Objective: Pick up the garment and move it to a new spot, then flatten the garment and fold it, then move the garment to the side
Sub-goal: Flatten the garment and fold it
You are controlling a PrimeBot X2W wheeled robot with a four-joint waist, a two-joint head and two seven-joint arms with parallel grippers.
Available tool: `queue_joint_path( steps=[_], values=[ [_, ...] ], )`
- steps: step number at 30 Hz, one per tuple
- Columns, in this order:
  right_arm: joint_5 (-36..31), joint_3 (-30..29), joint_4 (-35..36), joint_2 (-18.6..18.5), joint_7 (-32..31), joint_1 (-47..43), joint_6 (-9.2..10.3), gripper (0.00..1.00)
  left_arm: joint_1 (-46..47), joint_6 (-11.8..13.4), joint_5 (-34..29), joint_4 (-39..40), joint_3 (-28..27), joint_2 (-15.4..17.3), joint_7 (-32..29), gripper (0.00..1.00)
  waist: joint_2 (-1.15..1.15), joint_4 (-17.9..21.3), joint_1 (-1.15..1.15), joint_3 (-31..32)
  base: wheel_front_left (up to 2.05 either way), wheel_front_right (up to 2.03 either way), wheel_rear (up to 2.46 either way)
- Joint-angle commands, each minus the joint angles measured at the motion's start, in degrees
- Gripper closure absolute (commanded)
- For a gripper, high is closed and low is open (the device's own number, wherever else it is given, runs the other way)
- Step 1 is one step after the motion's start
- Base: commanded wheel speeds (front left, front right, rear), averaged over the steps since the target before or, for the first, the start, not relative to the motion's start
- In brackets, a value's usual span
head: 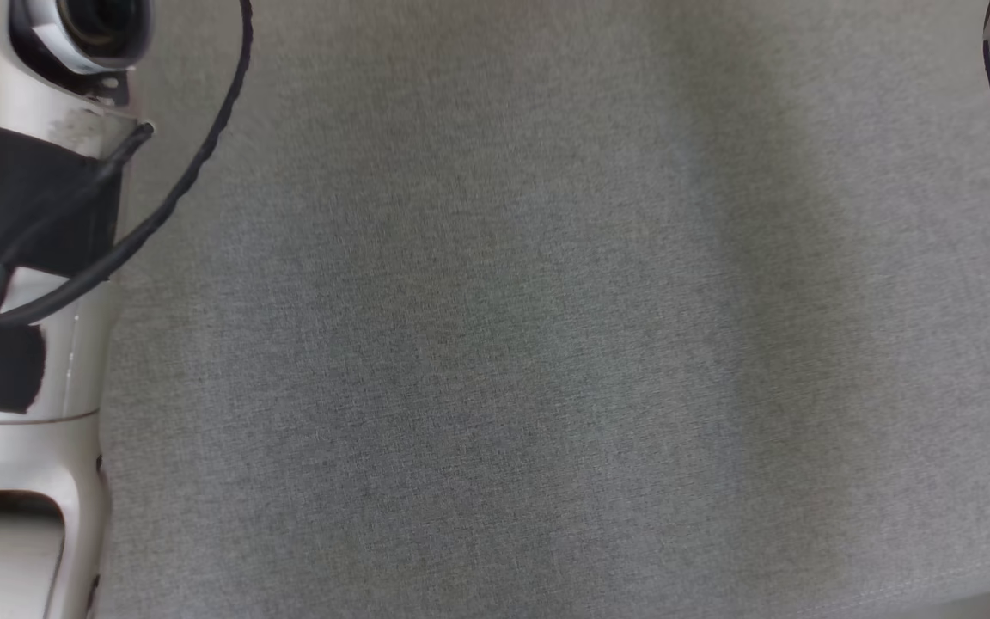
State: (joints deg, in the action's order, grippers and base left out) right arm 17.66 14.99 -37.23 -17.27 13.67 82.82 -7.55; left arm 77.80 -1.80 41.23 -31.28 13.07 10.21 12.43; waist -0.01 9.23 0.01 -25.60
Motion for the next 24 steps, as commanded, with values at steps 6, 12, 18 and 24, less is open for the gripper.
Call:
queue_joint_path(
  steps=[6, 12, 18, 24],
  values=[
    [-0.6, 1.7, -3.5, 0.2, 1.4, -2.2, 0.13, 1.00, -3.3, -2.4, -1.9, -3.9, 1.5, -1.0, 2.2, 1.00, 0.01, -0.1, -0.01, -5.3, 0.00, 0.00, 0.00],
    [4.3, 5.5, -2.6, -2.1, 1.4, -8.7, 0.13, 1.00, -10.5, -4.8, -1.3, -5.1, 2.9, -2.1, 2.6, 1.00, 0.01, -0.9, -0.01, -5.5, 0.00, 0.00, 0.00],
    [9.6, 6.0, 3.2, -6.5, -1.3, -17.2, 0.13, 1.00, -18.8, -5.4, -0.9, -2.1, 4.7, -2.7, 2.7, 1.00, 0.01, -2.4, -0.01, -2.6, 0.00, 0.00, 0.00],
    [11.7, 4.5, 10.7, -9.6, -7.0, -26.6, 0.13, 1.00, -27.0, -5.6, -0.6, 1.8, 5.9, -2.2, 2.8, 1.00, 0.01, -3.2, -0.01, 1.1, 0.00, 0.00, 0.00]
  ],
)
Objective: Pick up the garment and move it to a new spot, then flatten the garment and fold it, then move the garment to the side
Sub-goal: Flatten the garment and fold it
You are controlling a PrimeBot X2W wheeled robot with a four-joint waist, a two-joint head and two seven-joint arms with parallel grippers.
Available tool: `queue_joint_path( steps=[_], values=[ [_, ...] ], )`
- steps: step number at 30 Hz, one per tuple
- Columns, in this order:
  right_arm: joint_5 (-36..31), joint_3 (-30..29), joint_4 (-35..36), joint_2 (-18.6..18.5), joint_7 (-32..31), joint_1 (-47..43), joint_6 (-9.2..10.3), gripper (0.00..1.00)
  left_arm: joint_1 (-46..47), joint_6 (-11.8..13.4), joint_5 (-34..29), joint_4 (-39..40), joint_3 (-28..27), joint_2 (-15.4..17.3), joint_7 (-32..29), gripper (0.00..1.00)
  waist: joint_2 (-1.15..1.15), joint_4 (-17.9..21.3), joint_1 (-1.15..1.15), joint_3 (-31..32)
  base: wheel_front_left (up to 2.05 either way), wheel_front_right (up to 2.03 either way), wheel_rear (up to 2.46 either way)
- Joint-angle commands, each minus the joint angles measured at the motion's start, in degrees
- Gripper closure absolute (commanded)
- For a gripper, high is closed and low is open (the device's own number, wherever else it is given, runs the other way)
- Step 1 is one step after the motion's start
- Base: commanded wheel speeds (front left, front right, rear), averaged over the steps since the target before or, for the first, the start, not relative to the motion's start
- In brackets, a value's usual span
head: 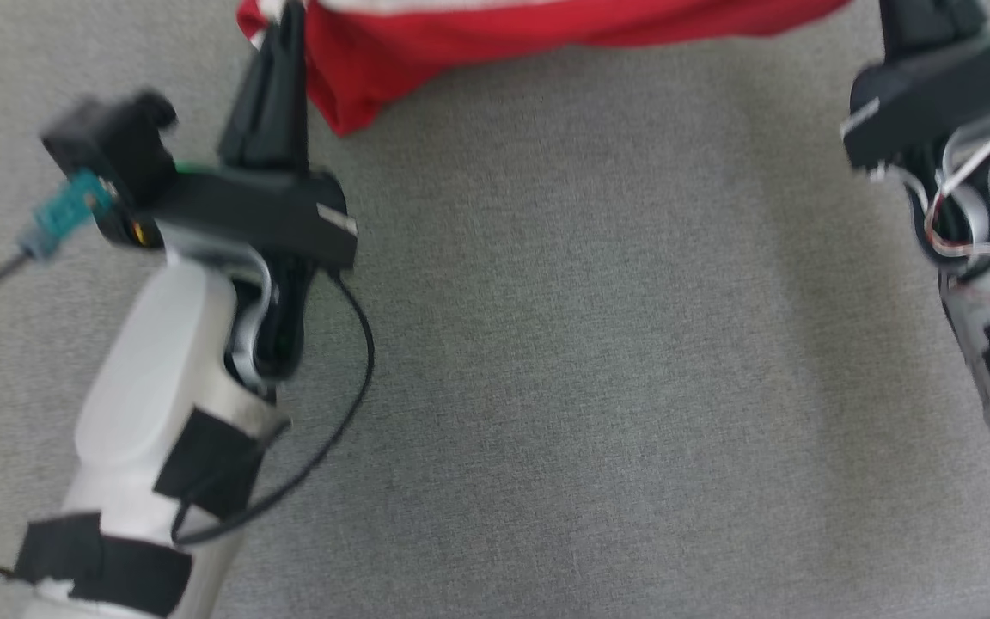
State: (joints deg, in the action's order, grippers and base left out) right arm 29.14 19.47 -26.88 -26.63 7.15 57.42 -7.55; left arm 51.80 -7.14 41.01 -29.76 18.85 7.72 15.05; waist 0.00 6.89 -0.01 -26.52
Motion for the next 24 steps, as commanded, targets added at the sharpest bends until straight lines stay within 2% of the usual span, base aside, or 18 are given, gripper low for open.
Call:
queue_joint_path(
  steps=[1, 11, 17, 24],
  values=[
    [0.4, -0.4, 1.4, -0.3, -1.6, -2.9, 0.13, 1.00, -2.4, -0.2, -0.6, 0.4, 0.4, 0.6, 0.1, 1.00, 0.00, -0.9, 0.01, 2.7, 0.00, 0.00, 0.00],
    [0.1, -4.7, 9.4, 0.2, -14.8, -16.9, 0.13, 1.00, -14.4, 2.1, 1.6, 2.7, 0.2, 1.4, -0.8, 1.00, 0.00, -1.1, 0.01, 8.3, 0.00, 0.00, 0.00],
    [-1.3, -8.1, 15.6, -0.2, -24.1, -26.3, 0.14, 1.00, -21.4, 3.6, 1.2, 5.1, 1.7, 3.4, -3.7, 1.00, 0.00, -1.5, 0.01, 11.5, 0.00, 0.00, 0.00],
    [-2.9, -13.0, 21.2, 3.6, -29.7, -38.1, 0.13, 1.00, -31.5, 6.5, 0.4, 9.6, 3.8, 4.9, -5.7, 1.00, 0.00, -2.4, 0.01, 14.9, 0.00, 0.00, 0.00]
  ],
)
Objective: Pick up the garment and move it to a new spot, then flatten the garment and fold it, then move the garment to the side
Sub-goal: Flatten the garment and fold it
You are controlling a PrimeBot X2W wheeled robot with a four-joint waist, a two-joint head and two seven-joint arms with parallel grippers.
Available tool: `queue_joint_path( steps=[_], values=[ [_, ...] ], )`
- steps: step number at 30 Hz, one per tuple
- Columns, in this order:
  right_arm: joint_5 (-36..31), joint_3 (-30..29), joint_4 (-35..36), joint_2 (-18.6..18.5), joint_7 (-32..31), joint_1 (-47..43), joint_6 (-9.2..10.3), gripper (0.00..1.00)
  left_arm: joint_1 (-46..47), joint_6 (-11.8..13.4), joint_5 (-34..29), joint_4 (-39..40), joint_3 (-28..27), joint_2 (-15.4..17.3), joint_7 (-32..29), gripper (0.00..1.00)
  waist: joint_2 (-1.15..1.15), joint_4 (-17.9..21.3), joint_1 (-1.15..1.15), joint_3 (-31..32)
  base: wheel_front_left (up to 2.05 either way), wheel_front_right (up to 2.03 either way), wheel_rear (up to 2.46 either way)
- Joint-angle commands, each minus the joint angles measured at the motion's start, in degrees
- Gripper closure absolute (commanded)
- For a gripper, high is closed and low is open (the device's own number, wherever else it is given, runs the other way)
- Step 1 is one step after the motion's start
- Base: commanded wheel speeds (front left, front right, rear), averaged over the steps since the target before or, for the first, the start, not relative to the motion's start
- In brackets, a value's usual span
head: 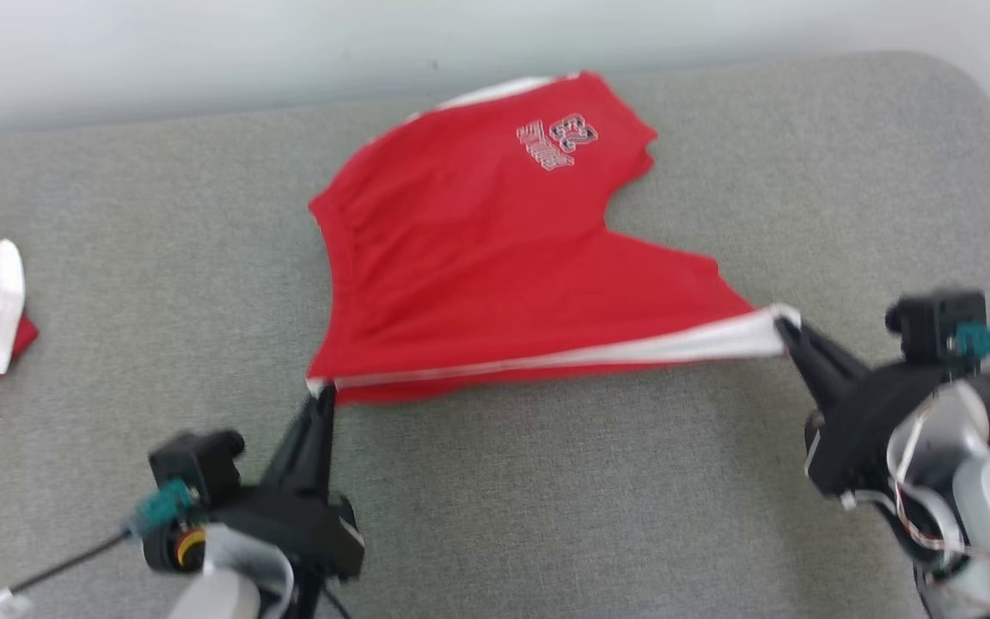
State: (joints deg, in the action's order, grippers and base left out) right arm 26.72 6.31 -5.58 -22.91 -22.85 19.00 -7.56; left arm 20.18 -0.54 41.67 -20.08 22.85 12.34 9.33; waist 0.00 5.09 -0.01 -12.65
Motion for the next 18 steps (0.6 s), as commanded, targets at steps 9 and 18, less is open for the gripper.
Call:
queue_joint_path(
  steps=[9, 18],
  values=[
    [-0.8, -6.6, 9.4, 3.4, -8.4, -13.9, 0.15, 1.00, -8.9, 2.2, -2.4, 4.4, 3.7, 2.6, -3.1, 1.00, 0.00, -1.8, 0.01, 3.6, 0.00, 0.00, 0.00],
    [1.0, -11.6, 19.9, 5.5, -21.0, -24.9, 0.15, 1.00, -14.7, 4.0, -4.0, 10.0, 7.5, 6.6, -10.2, 1.00, 0.00, -1.7, 0.01, 4.9, 0.00, 0.00, 0.00]
  ],
)
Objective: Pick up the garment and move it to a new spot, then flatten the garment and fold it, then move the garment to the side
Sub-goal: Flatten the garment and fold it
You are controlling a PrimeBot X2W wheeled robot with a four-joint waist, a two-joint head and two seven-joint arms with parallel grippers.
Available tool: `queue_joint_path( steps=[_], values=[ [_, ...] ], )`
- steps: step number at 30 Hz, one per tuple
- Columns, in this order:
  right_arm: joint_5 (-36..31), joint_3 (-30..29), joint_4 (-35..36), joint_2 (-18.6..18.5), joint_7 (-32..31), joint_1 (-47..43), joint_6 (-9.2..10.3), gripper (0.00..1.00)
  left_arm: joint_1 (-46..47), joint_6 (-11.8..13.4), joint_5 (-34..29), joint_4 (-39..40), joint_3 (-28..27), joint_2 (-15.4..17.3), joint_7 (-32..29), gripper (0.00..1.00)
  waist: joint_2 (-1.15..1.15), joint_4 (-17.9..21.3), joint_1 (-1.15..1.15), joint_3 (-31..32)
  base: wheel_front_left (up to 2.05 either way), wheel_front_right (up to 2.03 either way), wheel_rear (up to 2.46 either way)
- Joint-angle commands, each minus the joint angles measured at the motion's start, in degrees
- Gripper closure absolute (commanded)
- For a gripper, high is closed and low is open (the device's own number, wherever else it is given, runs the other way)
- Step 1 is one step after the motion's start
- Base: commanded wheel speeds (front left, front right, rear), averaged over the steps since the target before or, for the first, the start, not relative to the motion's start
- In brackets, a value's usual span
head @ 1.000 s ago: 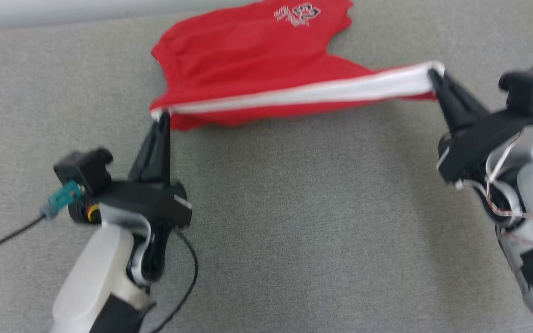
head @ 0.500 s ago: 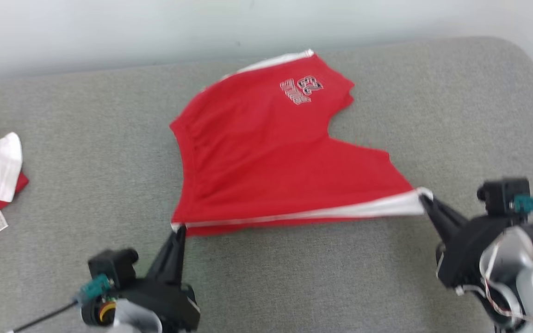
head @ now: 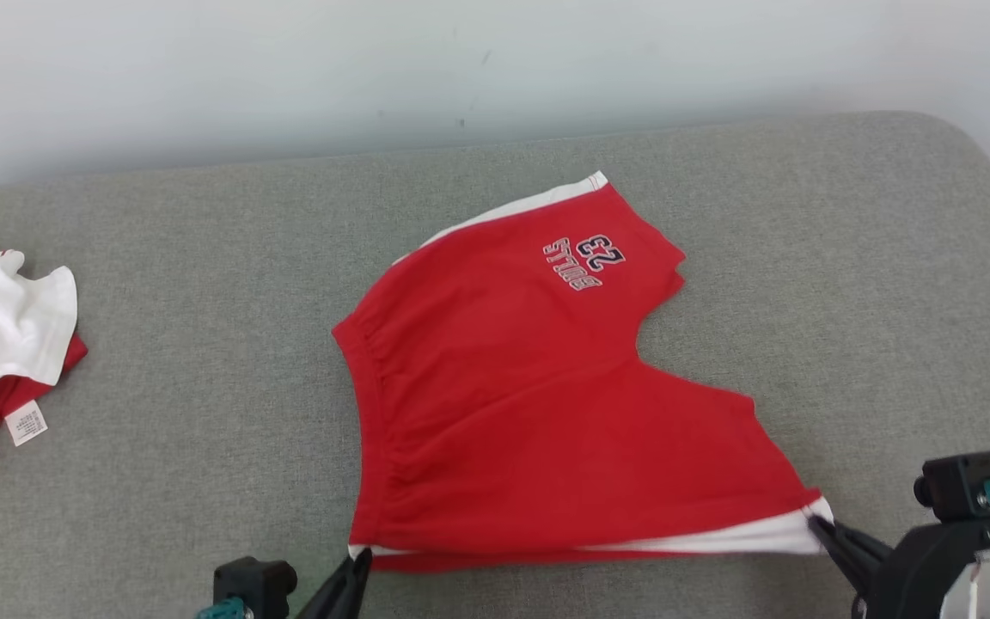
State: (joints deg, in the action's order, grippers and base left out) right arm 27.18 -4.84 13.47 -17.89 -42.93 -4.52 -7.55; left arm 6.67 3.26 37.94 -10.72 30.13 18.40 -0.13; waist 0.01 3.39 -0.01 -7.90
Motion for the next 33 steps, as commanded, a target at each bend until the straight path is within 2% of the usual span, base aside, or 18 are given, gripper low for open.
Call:
queue_joint_path(
  steps=[1, 5, 9, 13, 21, 27, 33],
  values=[
    [0.9, -0.8, 1.9, 0.7, -2.3, -2.5, 0.14, 1.00, -1.9, 0.2, 0.1, 1.5, 0.5, 0.9, -1.7, 1.00, -0.01, 0.0, 0.01, 0.2, 0.00, 0.00, 0.00],
    [2.0, -2.1, 6.8, 1.4, -5.7, -4.7, 0.13, 1.00, -3.5, 0.7, 1.6, 5.3, 0.8, 2.1, -4.8, 1.00, -0.01, -0.1, 0.01, 0.1, 0.00, 0.00, 0.00],
    [1.4, -1.5, 9.2, -0.1, -4.4, -1.5, 0.13, 1.00, -2.8, 0.3, 3.2, 8.9, -0.3, 1.5, -4.6, 1.00, -0.01, -0.4, 0.01, -0.6, 0.00, 0.00, 0.00],
    [1.1, 0.3, 7.9, -2.1, -2.3, 3.4, 0.13, 1.00, -0.9, -0.5, 5.6, 10.9, -1.3, 0.0, -4.4, 1.00, -0.01, -0.9, 0.01, -1.2, 0.00, 0.00, 0.00],
    [1.9, 7.4, -2.9, -7.7, 5.5, 19.5, 0.13, 1.00, 6.9, -2.3, 9.0, 10.4, -3.3, -3.0, -4.7, 1.00, -0.01, -3.4, 0.01, -3.8, 0.00, 0.00, 0.00],
    [3.5, 15.4, -12.8, -11.2, 11.0, 32.2, 0.13, 1.00, 15.3, -2.5, 7.1, 5.2, -3.3, -4.4, -5.3, 1.00, -0.01, -5.3, 0.01, -7.6, 0.00, 0.00, 0.00],
    [3.5, 20.1, -22.1, -13.2, 16.9, 42.9, 0.13, 1.00, 22.3, -1.7, 5.0, -0.2, -3.5, -6.8, -3.2, 1.00, -0.01, -7.1, 0.01, -11.6, 0.00, 0.00, 0.00]
  ],
)
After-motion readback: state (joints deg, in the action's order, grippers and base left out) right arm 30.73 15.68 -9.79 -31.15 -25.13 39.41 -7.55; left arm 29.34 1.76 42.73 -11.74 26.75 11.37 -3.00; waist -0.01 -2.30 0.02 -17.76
